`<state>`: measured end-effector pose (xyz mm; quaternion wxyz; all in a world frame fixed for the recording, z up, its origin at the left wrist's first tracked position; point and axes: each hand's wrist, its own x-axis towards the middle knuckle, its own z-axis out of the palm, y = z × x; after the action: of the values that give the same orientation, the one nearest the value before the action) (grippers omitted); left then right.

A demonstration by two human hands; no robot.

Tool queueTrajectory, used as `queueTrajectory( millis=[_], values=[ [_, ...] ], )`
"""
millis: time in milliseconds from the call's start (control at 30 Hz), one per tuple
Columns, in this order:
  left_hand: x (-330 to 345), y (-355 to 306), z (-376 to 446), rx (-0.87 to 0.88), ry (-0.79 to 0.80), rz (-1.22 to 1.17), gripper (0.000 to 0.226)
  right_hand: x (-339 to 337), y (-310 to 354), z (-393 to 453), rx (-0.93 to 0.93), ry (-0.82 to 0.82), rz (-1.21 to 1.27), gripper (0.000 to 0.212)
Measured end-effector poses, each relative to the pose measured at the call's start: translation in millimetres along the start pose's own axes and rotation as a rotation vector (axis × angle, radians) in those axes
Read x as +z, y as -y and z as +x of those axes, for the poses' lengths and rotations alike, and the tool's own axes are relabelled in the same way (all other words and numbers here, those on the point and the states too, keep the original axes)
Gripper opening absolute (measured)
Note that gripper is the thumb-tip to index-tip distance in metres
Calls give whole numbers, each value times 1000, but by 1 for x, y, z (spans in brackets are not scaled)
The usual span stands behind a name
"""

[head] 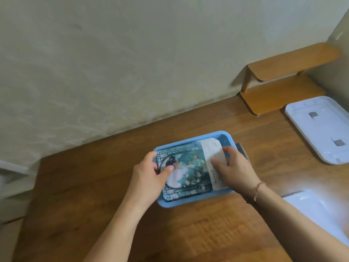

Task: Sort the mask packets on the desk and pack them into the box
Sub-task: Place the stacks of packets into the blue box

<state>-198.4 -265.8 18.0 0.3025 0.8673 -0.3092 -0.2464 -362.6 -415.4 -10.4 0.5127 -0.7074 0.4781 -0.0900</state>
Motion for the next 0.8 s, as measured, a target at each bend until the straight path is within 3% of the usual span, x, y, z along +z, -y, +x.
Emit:
queueTrajectory(
  millis=[67,133,233,300,367,467,533,600,800],
  values=[
    [4,8,3,37,-27,353,61,7,-2,11,62,36,-81,28],
    [9,14,2,173,-101,604,60,12,-3,16,107,63,-145,27],
    [24,16,2,457,-56,636,61,12,3,21,157,139,-232,25],
    [34,13,4,497,101,688,75,9,8,19,158,195,-322,32],
    [37,12,7,460,181,706,86,5,9,14,54,191,-502,48],
    [35,12,16,420,197,773,95,1,6,8,-348,84,-674,71],
    [35,14,21,387,249,835,98,1,4,19,-564,205,-785,79],
    [36,17,25,352,292,888,99,5,-2,35,-661,354,-965,85],
    [35,18,32,319,364,965,103,9,-12,50,-744,425,-1216,83]
  ],
)
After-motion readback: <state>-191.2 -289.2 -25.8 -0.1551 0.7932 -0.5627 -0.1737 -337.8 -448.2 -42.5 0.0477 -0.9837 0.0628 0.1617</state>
